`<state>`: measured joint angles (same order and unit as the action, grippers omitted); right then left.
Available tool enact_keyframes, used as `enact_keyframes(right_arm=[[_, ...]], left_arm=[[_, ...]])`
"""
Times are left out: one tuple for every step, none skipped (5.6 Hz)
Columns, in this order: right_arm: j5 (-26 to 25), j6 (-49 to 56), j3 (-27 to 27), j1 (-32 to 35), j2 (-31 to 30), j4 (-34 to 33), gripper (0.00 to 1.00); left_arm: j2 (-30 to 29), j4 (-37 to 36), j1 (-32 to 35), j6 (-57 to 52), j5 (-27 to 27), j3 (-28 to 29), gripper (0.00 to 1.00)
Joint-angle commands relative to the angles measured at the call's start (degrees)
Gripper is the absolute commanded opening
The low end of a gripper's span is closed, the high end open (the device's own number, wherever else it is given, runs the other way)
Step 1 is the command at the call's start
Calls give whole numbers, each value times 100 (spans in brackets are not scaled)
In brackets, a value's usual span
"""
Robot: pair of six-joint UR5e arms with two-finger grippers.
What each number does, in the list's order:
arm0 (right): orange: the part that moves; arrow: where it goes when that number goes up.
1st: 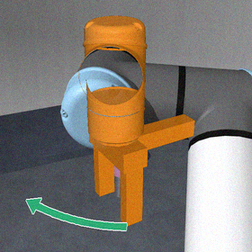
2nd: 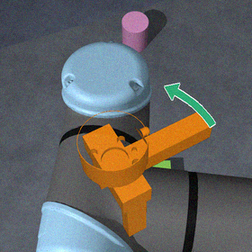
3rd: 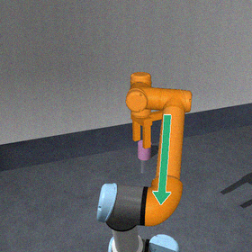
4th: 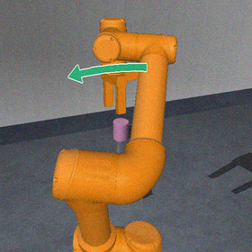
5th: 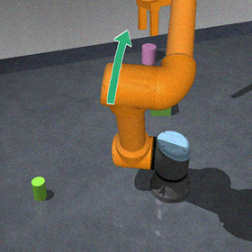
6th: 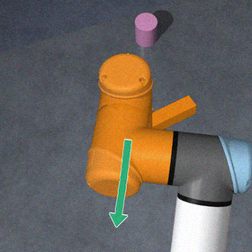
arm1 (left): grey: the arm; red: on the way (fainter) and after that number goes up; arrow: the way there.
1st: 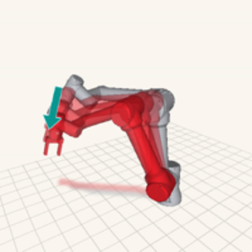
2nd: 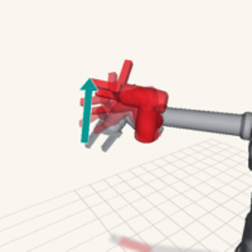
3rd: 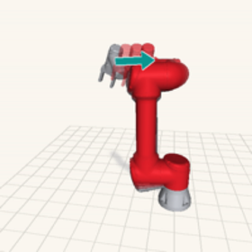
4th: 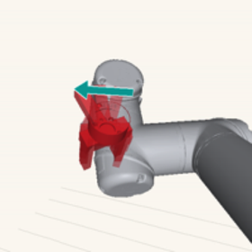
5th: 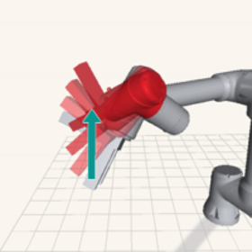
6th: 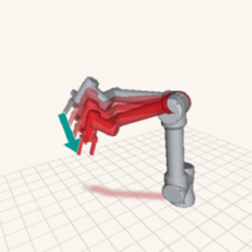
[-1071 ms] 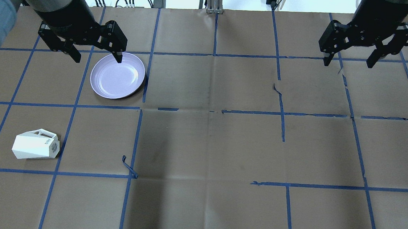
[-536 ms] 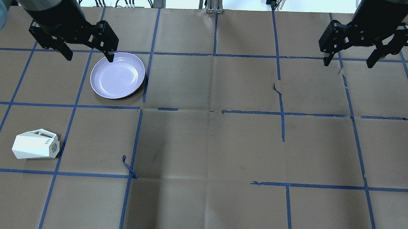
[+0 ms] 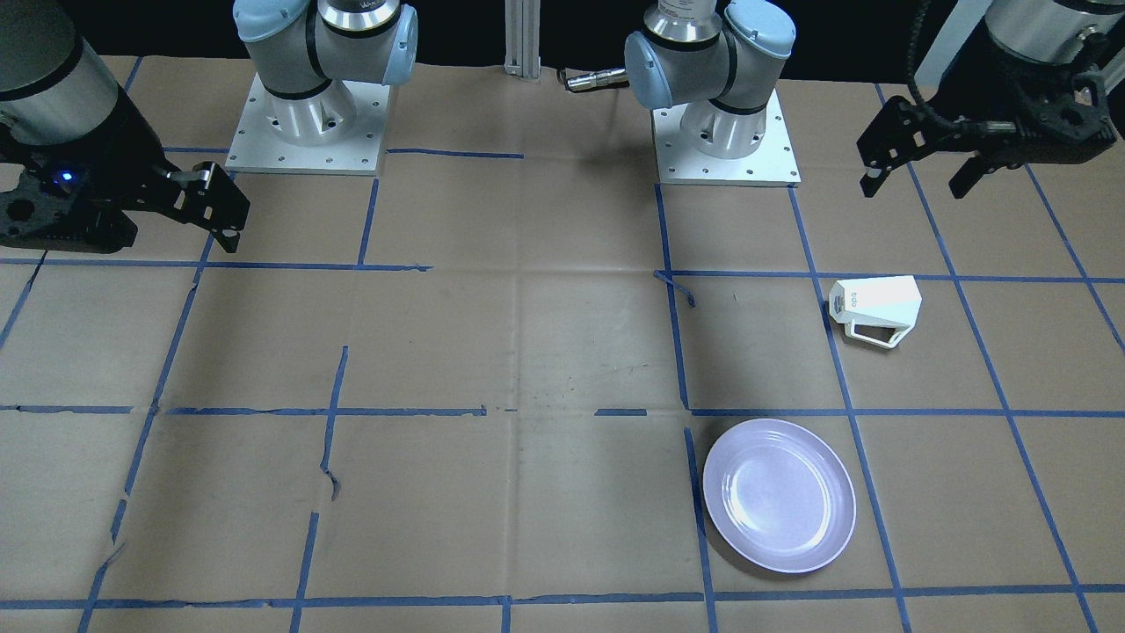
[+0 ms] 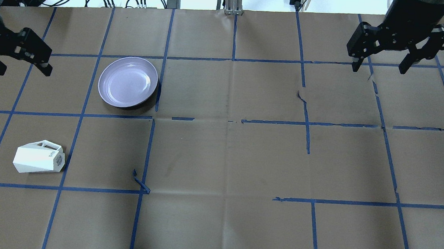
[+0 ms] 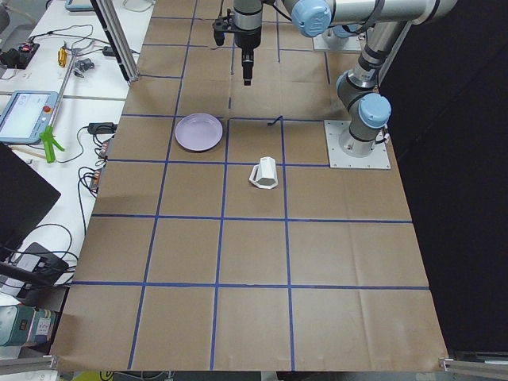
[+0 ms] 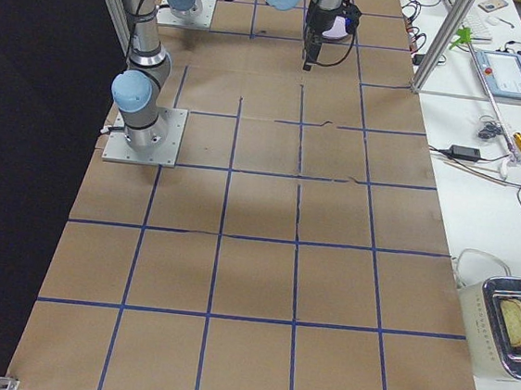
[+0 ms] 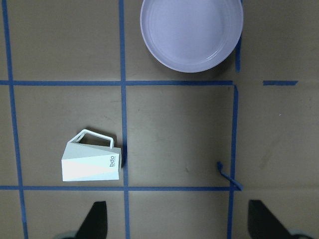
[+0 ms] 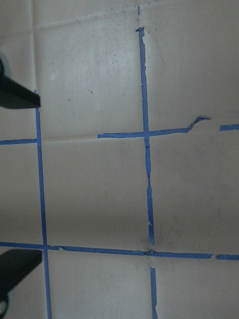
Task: Flip cup and place on plate
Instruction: 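Raise the left gripper away from the lavender plate and swing it outward, then lower the left gripper beside the white faceted mug lying on its side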
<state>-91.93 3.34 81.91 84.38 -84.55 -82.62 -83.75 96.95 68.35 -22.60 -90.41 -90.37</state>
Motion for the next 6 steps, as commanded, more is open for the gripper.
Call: enact_keyframes(right_arm=[[0,0,0,0,0,0,100],[0,0,0,0,0,0,100],[0,0,0,0,0,0,100],[0,0,0,0,0,0,100],[0,0,0,0,0,0,100],[0,0,0,0,0,0,100]], left_arm=[[26,289,-1474,-2027,32,55,98],[-87,316,-2204,-2829,50,55,98],[-202,325,-2559,-3159,50,64,98],[-359,325,-2789,-3545,50,73,98],[-439,481,-3026,-3645,137,-145,98],[-614,509,-3038,-3768,164,-251,98]])
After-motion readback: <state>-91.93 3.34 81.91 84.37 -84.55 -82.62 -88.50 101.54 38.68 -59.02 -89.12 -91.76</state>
